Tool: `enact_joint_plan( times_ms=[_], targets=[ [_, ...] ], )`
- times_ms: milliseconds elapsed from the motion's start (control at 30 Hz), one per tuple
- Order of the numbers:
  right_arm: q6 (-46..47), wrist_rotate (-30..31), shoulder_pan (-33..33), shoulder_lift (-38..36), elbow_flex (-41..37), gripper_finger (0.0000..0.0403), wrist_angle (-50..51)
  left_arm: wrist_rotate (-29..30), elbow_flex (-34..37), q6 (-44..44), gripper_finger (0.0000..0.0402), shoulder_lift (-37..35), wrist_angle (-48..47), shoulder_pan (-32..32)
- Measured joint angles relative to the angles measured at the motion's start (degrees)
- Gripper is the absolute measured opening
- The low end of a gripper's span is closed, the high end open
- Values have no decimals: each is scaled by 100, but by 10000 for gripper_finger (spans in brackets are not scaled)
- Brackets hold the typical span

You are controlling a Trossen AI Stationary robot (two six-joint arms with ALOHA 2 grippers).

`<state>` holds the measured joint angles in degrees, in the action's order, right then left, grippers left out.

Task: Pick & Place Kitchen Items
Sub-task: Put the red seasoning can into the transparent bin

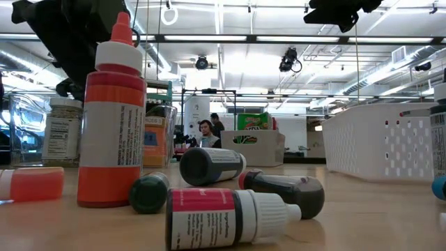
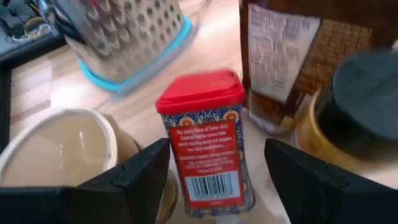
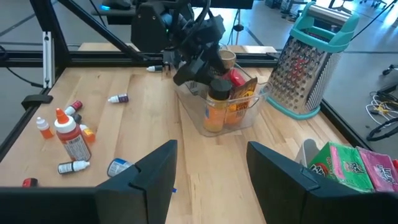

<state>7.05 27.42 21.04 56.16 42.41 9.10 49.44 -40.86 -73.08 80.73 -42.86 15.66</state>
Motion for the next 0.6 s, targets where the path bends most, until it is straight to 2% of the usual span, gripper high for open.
enact_joint_plan(
  times_ms=[133,233,467,600],
  targets=[
    [-23,2,0,0,0,203,-11,-790,0,-75,264,-4,3,-2],
    [-161,4,0,0,0,203,-43,-1151,-4,-194,254,-15,7,-6],
    [-299,8,0,0,0,203,-293,-1242,-11,53,232,-106,-58,9],
    [-245,15,0,0,0,203,-345,-1030,-307,-36,229,-337,-625,59]
  ],
)
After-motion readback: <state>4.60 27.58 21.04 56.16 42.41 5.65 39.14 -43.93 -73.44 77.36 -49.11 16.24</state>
